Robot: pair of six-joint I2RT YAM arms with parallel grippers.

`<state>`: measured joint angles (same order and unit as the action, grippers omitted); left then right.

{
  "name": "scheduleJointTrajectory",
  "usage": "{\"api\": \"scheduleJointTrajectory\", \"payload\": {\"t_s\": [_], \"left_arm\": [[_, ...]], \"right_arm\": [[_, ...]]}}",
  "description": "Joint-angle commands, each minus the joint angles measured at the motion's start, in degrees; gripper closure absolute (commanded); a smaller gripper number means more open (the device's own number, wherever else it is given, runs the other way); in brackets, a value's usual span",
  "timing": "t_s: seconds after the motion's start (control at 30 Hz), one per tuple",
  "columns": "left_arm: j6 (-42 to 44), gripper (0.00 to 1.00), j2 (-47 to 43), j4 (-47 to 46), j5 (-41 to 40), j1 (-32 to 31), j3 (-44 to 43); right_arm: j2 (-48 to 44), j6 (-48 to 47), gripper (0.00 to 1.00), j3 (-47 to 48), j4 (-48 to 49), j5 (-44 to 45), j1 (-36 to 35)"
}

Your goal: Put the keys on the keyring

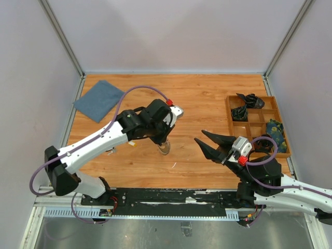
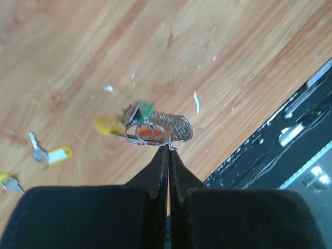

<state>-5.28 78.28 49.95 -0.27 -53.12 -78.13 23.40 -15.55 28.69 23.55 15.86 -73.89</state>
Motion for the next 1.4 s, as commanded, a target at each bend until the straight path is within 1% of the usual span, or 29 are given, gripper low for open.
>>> {"api": "scheduleJointTrajectory", "payload": {"t_s": [0.0,0.1,0.27,0.37,0.47,0.57,0.67,0.77,0.83,1.0,1.07,1.17,1.23,1.27,1.37], "left_arm": [[-0.14,0.99,4.78,7.25,4.02,0.56,-3.94],[0.01,0.99,6.86,10.02,3.38,0.56,-6.89],[0.70,0.99,9.07,13.68,-7.36,0.59,-8.81],[1.35,0.99,10.54,13.31,-7.82,0.57,-8.07],[2.13,0.99,11.86,10.84,-7.53,0.56,-6.28],[2.72,1.00,13.56,9.45,-9.64,0.85,-5.31],[4.04,0.99,15.52,6.93,-9.67,2.14,-5.24],[5.64,0.99,17.66,3.08,-7.70,3.46,-6.26],[6.72,1.00,19.56,-0.07,-7.38,3.91,-7.70],[9.17,0.99,24.92,-4.65,-7.84,5.07,-11.65],[9.60,0.99,26.29,-7.16,-6.48,5.57,-12.32],[10.70,0.99,28.57,-9.90,-5.27,6.01,-13.20],[11.54,0.99,29.89,-11.84,-5.51,6.08,-13.39],[11.85,0.99,30.44,-12.45,-4.92,6.16,-13.82],[12.08,0.92,31.31,-14.01,-2.43,6.58,-14.86]], "right_arm": [[-1.25,-0.19,0.60,1.69,-0.36,1.86,-0.54],[-1.96,-0.01,0.60,1.43,-0.88,2.05,-0.55],[-3.22,0.18,0.60,1.05,-1.92,2.63,-0.55],[-3.68,0.34,0.60,1.08,-2.69,2.68,-0.55],[-4.23,0.46,0.60,1.35,-3.91,2.80,-0.49],[-4.72,0.73,0.60,1.52,-5.14,3.34,-0.49],[-4.94,1.05,0.60,1.77,-6.86,4.63,-0.49],[-4.59,1.41,0.54,1.53,-7.80,6.00,-0.55],[-4.06,1.70,0.54,1.36,-8.80,7.00,-0.55],[-3.20,2.62,0.51,1.08,-12.72,8.38,-0.55],[-3.25,4.60,0.51,0.94,-14.91,8.96,-0.47],[-2.56,7.08,0.45,2.03,-20.65,9.28,-0.53],[-1.38,8.58,0.40,2.93,-24.59,11.47,-0.48],[-0.56,10.41,0.34,3.34,-26.45,12.71,-0.55],[1.92,14.99,0.24,4.41,-32.05,14.85,-0.53]]}}
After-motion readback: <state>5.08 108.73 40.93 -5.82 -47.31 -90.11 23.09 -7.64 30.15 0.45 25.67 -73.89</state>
